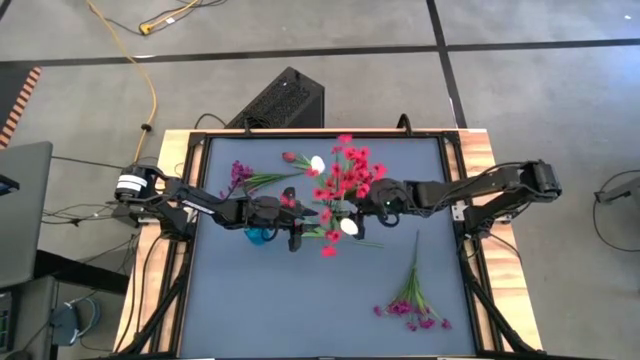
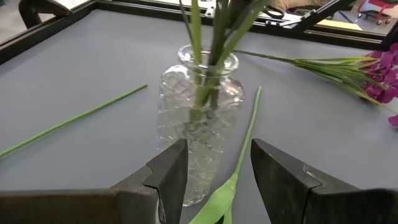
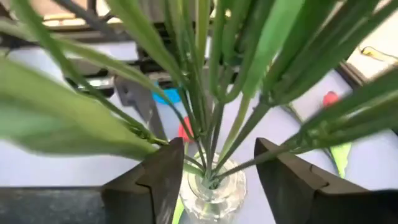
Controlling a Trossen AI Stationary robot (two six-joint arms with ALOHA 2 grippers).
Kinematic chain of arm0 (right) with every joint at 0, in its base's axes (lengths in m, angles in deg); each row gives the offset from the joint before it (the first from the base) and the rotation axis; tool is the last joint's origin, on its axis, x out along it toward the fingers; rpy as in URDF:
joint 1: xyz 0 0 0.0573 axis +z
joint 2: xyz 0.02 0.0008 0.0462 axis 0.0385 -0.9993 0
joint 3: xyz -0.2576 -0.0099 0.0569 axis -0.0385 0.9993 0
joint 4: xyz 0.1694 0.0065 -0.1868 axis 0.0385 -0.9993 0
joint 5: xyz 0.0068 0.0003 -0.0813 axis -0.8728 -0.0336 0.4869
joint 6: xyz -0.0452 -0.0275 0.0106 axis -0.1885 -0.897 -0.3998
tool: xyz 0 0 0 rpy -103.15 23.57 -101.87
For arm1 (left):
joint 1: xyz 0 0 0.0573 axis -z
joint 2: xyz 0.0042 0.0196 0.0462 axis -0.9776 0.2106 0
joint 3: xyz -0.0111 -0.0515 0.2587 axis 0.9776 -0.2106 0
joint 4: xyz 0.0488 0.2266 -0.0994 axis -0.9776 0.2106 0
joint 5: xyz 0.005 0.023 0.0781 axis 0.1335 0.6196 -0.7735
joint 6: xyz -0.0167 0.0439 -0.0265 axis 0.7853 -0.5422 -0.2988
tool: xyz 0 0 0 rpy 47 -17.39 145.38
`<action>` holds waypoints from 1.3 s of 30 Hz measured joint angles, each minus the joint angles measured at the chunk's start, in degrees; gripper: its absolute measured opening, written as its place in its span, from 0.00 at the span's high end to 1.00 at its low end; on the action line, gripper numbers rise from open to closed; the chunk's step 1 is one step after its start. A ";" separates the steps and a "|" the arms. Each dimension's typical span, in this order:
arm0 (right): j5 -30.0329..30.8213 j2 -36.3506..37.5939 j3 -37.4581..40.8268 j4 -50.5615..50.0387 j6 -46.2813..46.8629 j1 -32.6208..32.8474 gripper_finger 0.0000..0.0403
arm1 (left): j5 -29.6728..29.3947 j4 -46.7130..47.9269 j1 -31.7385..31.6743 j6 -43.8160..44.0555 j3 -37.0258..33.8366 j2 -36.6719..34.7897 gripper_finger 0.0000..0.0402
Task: Sort flowers into vase by color
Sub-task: Put the red flowers into the transparent vase, then put the top violet flowers into the blue vase
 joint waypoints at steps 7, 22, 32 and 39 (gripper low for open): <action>-0.05 0.02 -3.89 -9.47 -2.21 -0.39 0.41 | 0.02 0.02 0.00 0.92 0.00 0.00 0.59; 1.59 0.02 -4.56 -9.80 -0.24 -1.49 0.41 | 0.55 0.02 0.00 1.49 0.00 0.00 0.59; -1.44 -0.02 -4.58 -14.36 -3.63 -1.49 0.40 | 0.57 0.02 0.04 1.49 0.00 0.00 0.59; -1.42 -0.04 -4.58 -17.26 -4.18 -1.49 0.40 | 0.59 0.04 0.15 1.51 0.00 0.00 0.59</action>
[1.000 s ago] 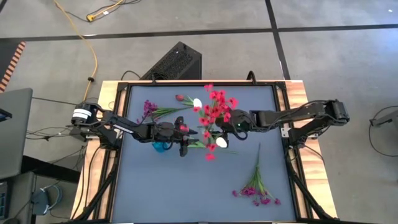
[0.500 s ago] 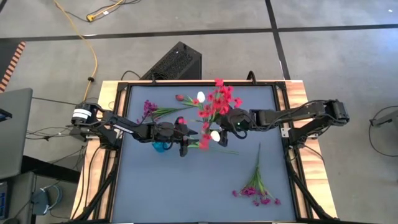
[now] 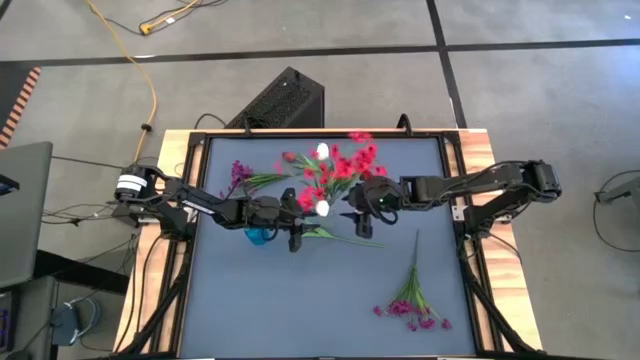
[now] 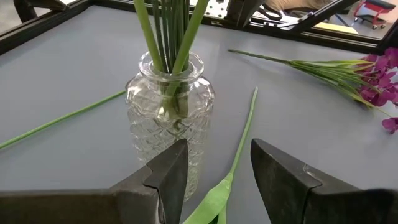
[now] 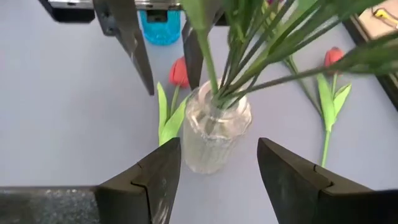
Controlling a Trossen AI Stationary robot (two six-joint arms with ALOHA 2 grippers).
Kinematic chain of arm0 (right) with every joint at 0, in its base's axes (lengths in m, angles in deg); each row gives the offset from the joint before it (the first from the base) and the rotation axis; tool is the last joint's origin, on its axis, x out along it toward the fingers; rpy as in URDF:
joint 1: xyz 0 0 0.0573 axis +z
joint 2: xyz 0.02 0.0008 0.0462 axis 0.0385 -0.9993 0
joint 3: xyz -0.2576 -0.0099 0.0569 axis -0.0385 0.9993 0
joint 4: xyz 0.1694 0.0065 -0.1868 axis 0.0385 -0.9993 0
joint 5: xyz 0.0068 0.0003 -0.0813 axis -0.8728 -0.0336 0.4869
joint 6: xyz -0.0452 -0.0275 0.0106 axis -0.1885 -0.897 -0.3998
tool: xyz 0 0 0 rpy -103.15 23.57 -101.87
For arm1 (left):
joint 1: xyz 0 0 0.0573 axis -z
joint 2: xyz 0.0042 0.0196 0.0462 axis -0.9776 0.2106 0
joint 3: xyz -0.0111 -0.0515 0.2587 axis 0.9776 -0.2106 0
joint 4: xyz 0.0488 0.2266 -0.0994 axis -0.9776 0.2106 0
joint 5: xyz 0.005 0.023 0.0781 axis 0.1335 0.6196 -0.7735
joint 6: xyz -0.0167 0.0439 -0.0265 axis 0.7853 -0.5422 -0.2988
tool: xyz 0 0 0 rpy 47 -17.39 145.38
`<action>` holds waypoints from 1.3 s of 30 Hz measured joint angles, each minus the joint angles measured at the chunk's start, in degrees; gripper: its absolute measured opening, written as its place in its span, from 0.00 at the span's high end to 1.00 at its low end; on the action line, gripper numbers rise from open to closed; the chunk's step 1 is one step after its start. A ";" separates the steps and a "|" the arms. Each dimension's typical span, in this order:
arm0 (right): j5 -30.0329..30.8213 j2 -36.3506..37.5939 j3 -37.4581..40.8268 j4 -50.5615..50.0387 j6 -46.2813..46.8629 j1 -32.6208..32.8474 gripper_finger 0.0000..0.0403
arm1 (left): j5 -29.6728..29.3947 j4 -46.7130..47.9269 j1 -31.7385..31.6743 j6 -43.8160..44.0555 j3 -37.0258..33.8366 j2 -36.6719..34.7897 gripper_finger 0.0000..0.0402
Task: Sort flowers into vase by color
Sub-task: Put the top violet flowers into the blue vase
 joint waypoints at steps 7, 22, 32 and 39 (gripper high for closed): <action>-0.02 0.00 -3.00 -12.15 1.46 0.70 0.40 | 0.00 0.00 0.00 0.00 0.00 0.00 0.59; 1.46 4.69 -10.51 -42.50 10.91 8.59 0.40 | 0.96 2.46 -0.02 0.00 0.00 -1.06 0.59; 15.54 23.58 1.43 -39.30 25.40 20.51 0.41 | 0.92 20.90 -0.02 0.90 0.00 -13.57 0.59; 16.79 29.44 9.10 -31.84 27.80 24.19 0.41 | -0.55 34.81 -0.02 1.35 -0.02 -27.00 0.59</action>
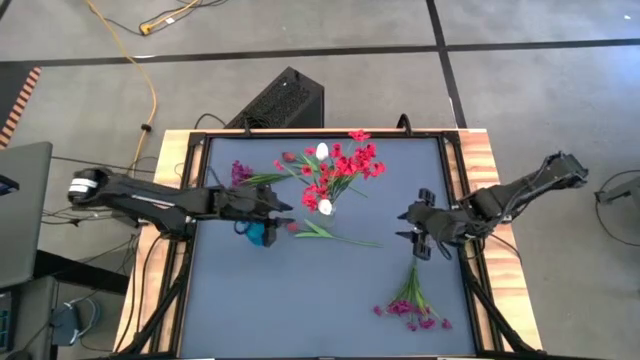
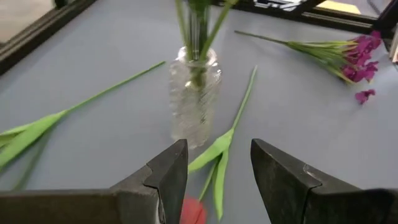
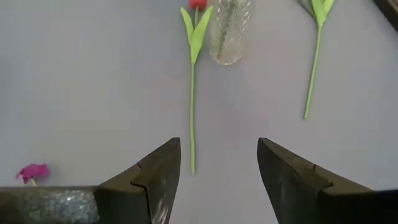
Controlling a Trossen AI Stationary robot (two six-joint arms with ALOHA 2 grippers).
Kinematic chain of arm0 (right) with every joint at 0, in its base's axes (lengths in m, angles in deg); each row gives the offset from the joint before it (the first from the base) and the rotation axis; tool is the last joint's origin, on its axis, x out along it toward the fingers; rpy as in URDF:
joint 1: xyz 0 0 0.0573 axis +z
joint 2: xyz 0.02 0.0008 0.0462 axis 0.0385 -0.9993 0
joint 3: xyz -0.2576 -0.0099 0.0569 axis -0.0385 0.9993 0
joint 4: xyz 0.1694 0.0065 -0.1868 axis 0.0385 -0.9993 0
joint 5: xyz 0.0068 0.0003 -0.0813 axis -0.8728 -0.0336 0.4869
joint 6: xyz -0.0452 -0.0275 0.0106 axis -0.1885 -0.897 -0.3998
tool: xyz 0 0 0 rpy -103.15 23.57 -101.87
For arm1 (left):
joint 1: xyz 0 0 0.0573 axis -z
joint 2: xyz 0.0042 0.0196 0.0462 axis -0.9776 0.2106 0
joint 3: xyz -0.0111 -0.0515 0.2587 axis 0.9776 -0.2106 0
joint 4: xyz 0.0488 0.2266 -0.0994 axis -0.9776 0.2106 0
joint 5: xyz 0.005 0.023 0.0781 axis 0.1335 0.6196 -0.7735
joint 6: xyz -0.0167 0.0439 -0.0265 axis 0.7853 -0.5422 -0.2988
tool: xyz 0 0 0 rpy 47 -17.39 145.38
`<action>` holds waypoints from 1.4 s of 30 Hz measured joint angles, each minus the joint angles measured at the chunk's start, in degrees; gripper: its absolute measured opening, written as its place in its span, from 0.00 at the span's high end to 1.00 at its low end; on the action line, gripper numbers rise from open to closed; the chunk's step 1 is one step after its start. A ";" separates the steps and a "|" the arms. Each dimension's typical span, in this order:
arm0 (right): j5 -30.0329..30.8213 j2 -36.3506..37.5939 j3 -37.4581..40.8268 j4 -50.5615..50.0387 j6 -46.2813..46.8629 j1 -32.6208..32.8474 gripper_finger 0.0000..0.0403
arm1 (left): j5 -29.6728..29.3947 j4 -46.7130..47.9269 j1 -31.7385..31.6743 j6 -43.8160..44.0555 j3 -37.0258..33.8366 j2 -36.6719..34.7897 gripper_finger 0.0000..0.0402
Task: Sort flowers into vase by color
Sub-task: Put the top violet flowers into the blue vase
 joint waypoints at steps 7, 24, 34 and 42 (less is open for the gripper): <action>0.02 -1.02 1.79 3.32 0.06 0.34 0.41 | -7.24 14.88 -1.82 1.40 0.00 -9.50 0.59; 0.00 -6.80 1.79 6.50 -2.75 0.27 0.41 | 9.48 -1.12 -34.47 -20.60 0.16 15.30 0.59; 0.63 -6.99 1.79 6.70 -10.09 -1.49 0.41 | 10.27 5.80 -37.91 -26.40 13.19 34.34 0.59; 0.22 -6.99 1.81 6.53 -9.82 -2.73 0.41 | 10.15 27.62 -36.59 -30.55 22.72 37.12 0.81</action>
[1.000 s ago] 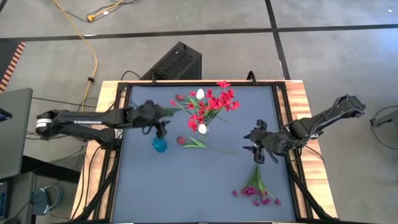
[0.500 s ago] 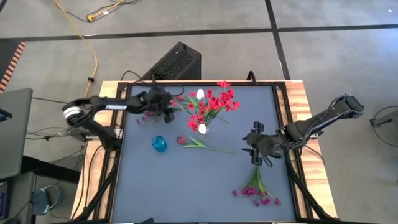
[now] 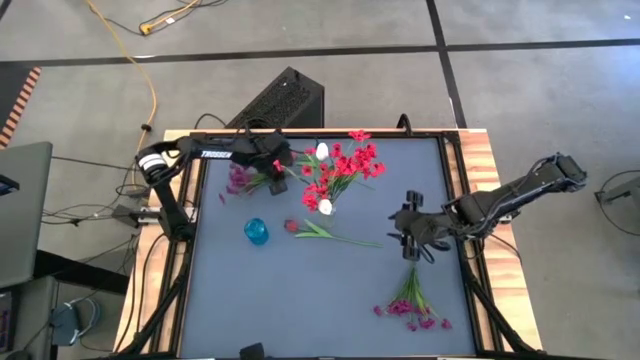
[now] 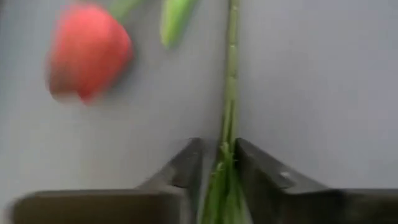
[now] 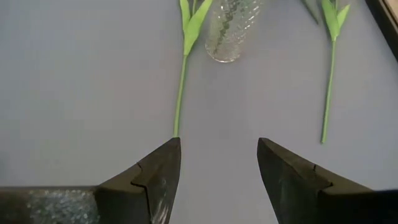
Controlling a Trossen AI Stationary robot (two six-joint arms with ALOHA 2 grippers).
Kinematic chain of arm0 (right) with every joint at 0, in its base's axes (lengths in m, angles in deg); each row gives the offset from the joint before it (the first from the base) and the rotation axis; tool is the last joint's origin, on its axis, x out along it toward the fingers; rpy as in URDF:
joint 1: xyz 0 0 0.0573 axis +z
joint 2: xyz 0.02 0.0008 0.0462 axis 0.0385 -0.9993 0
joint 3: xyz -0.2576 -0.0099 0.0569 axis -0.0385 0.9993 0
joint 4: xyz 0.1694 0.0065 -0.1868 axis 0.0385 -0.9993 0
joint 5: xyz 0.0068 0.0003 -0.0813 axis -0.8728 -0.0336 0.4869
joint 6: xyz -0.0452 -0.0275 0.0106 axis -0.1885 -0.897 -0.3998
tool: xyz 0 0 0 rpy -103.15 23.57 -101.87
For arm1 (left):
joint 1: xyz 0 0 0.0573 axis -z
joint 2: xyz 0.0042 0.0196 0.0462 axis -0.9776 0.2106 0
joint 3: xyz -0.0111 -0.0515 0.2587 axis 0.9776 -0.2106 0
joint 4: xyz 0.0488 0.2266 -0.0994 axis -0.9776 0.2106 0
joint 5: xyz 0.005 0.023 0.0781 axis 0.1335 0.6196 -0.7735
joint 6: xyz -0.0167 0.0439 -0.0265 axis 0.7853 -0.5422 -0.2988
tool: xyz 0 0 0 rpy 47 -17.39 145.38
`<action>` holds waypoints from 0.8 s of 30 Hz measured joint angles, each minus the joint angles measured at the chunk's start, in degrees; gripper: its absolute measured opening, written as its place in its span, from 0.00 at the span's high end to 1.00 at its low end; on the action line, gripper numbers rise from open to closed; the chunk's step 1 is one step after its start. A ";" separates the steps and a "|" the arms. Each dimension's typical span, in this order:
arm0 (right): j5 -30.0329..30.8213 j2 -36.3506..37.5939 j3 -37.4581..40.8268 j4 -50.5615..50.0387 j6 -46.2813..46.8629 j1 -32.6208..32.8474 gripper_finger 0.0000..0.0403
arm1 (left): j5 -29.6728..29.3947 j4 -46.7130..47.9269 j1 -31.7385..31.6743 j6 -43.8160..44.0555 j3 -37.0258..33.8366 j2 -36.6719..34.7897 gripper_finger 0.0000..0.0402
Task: Sort flowers into vase by color
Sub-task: Put the top violet flowers into the blue vase
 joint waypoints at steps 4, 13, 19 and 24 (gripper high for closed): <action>-0.09 0.00 0.00 0.30 0.26 0.02 0.41 | 0.18 8.81 1.40 1.82 1.06 -3.72 0.97; 0.02 0.00 -0.01 2.35 0.53 0.02 0.41 | -5.00 15.12 4.44 7.48 0.95 -21.97 1.00; 0.22 0.00 0.00 4.17 2.39 0.02 0.41 | -21.77 18.11 5.68 13.97 0.98 -36.87 1.00; -2.06 0.00 0.00 13.27 -1.33 0.49 0.41 | -22.40 16.15 5.75 18.96 1.70 -49.52 1.00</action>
